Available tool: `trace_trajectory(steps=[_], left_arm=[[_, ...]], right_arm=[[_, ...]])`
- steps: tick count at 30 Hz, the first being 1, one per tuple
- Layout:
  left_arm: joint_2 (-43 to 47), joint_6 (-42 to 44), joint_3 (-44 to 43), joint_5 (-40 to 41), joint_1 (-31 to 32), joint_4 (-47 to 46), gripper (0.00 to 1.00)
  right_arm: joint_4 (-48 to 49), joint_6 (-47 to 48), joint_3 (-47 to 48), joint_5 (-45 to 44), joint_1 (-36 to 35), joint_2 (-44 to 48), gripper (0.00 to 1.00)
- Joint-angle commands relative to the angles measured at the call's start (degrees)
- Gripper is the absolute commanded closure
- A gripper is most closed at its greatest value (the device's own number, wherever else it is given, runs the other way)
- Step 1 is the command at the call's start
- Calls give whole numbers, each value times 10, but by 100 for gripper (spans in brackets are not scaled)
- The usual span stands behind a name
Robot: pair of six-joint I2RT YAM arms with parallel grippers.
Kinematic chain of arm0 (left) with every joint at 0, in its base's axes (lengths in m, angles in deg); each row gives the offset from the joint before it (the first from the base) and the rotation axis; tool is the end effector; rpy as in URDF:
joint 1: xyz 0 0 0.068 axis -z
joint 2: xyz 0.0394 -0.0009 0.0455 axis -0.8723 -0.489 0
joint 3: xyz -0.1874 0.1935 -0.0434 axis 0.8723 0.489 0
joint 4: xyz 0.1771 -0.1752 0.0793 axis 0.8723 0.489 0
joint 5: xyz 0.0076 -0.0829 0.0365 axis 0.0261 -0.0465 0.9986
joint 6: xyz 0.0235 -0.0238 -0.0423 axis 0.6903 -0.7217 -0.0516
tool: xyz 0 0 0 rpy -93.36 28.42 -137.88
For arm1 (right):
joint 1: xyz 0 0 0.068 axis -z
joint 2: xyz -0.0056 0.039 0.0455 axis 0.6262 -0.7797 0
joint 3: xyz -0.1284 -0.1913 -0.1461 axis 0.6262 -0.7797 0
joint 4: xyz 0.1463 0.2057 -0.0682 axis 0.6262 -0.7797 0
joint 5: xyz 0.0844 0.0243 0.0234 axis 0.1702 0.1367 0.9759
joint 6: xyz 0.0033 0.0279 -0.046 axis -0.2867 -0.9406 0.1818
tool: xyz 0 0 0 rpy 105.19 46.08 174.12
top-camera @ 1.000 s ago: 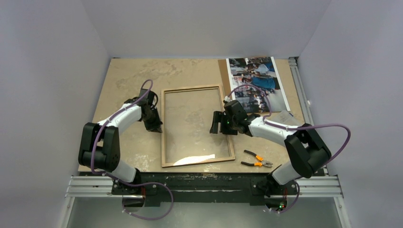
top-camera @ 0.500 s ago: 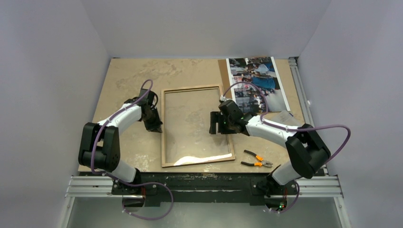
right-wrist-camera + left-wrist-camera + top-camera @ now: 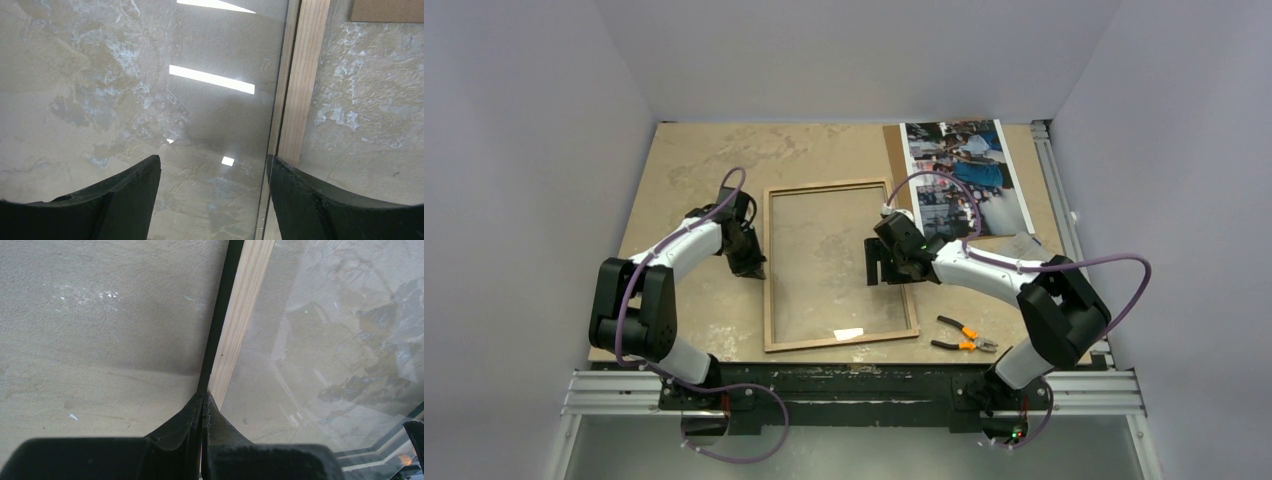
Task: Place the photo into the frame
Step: Place the photo frame item in the photo frame.
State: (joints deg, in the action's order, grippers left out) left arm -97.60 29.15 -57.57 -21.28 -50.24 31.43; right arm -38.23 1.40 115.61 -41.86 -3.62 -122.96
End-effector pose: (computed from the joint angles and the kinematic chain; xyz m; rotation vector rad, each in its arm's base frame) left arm 0.2696 -0.0542 0.1788 -0.5503 2.8668 -0.3098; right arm 0.2300 0.2031 0.1860 -0.1272 2.5997 0.3142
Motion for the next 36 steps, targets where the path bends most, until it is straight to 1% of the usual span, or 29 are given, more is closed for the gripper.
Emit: trace_trajectory(steps=[1,15,19,22,24,28,31,34,36], left_arm=[[-18,10,-2,3,3,-7,99],[-18,11,-2,2,3,-6,98],[-17,11,-1,2,3,-7,98],[-16,11,0,1,3,-8,95],[-13,13,2,-8,3,-14,90],[2,6,12,-61,3,-43,75],[10,-3,16,-79,3,-58,65],[15,-8,16,-72,3,-56,58],[21,-9,16,-59,3,-48,55]], right_arm=[[-24,8,28,-38,-6,6,24],[-65,5,49,-72,-7,12,20],[-67,-9,47,-59,0,17,15],[-61,-14,39,-30,18,16,15],[-38,-18,21,15,44,16,15],[37,-20,-31,126,111,26,19],[52,-8,-36,142,132,23,20],[49,0,-24,143,149,13,23],[54,4,-19,149,164,7,29]])
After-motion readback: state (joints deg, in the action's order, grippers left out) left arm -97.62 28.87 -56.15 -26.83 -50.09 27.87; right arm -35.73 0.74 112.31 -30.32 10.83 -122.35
